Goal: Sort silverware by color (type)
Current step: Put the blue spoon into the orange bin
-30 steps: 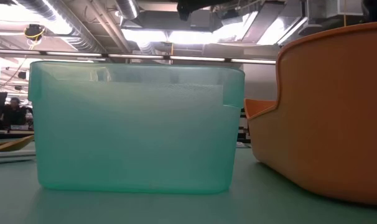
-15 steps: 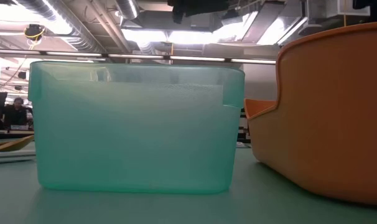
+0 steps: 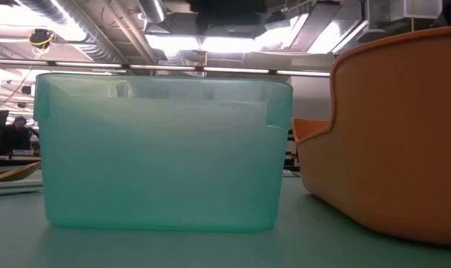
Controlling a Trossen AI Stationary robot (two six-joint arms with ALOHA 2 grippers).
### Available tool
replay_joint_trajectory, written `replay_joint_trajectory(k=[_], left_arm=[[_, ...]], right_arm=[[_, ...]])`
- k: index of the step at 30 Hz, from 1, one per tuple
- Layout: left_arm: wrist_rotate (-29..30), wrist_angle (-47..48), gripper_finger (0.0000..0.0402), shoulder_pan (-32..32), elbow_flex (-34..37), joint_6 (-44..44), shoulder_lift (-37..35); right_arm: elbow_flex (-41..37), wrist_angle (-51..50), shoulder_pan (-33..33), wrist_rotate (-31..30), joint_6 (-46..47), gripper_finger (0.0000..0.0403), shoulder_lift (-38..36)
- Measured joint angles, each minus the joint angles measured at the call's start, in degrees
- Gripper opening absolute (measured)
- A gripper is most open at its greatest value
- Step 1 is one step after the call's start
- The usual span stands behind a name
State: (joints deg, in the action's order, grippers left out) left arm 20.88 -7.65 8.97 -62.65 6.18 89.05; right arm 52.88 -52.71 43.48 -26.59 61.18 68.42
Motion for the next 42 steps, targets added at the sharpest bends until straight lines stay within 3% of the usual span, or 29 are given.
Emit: replay_joint_trajectory(k=[13, 26, 33, 42], left_arm=[[7.2, 31.5, 0.0134, -1.3, 0.1, 17.5, -7.3], [7.3, 62.6, 0.0133, -12.5, 0.0, 31.9, -7.8], [7.6, 63.2, 0.0122, -16.8, 5.4, 34.2, -7.7], [4.1, 50.9, 0.0110, -20.0, 16.6, 34.2, -7.6]], right_arm=[[0.0, 0.2, 0.0, -1.3, -3.2, 0.0056, 0.0], [0.0, 0.3, 0.0, -1.3, -3.2, 0.0056, 0.0], [0.0, 0.2, 0.0, -1.3, -3.2, 0.0056, 0.0], [0.0, 0.3, 0.0, -2.0, -3.2, 0.0056, 0.0]])
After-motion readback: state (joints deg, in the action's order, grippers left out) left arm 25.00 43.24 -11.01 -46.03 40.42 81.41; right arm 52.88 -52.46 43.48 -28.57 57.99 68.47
